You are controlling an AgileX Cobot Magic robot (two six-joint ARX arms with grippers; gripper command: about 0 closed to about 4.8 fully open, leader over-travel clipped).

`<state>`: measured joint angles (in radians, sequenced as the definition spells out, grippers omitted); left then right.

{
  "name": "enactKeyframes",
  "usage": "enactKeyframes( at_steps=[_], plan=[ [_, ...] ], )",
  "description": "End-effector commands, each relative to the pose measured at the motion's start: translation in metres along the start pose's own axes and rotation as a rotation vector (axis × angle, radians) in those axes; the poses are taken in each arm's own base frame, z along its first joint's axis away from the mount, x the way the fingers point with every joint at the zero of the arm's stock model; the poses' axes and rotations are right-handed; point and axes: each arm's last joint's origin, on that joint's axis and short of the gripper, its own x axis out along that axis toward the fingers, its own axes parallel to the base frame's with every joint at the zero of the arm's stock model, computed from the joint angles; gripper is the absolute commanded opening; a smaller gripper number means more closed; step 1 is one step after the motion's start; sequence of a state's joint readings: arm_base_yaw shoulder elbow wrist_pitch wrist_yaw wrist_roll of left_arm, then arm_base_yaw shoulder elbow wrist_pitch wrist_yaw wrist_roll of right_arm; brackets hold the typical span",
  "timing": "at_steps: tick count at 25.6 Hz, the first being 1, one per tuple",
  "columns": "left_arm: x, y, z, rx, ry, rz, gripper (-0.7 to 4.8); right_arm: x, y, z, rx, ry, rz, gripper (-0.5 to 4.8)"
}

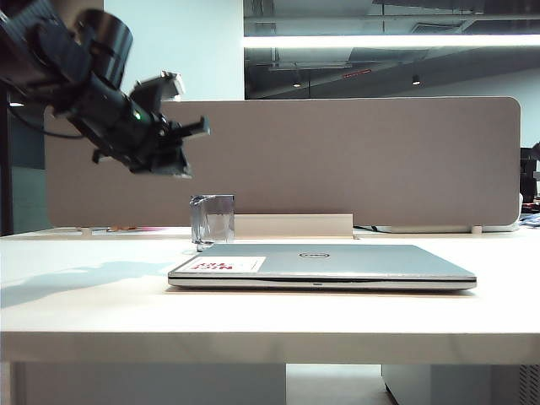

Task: Pick up the water cup and place it on the left side of the laptop.

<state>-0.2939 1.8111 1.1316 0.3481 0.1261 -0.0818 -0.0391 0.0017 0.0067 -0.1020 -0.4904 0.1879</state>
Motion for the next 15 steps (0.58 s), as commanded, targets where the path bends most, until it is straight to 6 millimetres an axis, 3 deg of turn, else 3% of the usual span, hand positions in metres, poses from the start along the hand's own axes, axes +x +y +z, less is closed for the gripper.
enactKeyframes(
  at_steps=[1,8,12,15],
  plan=[
    [0.013,0.002,-0.002,0.008,-0.027,0.028,-0.02,0.000,0.000,0.001,-0.005,-0.015,0.001,-0.01],
    [0.030,0.005,-0.006,0.110,-0.070,0.037,0.13,0.000,0.000,0.000,-0.005,-0.014,0.002,-0.01],
    [0.045,0.007,0.001,0.149,-0.089,0.064,1.55,0.000,0.000,0.000,-0.005,-0.014,0.001,-0.01],
    [0.060,0.009,0.005,0.172,-0.081,0.078,1.67,0.000,0.000,0.000,-0.004,-0.012,0.001,-0.01]
  ],
)
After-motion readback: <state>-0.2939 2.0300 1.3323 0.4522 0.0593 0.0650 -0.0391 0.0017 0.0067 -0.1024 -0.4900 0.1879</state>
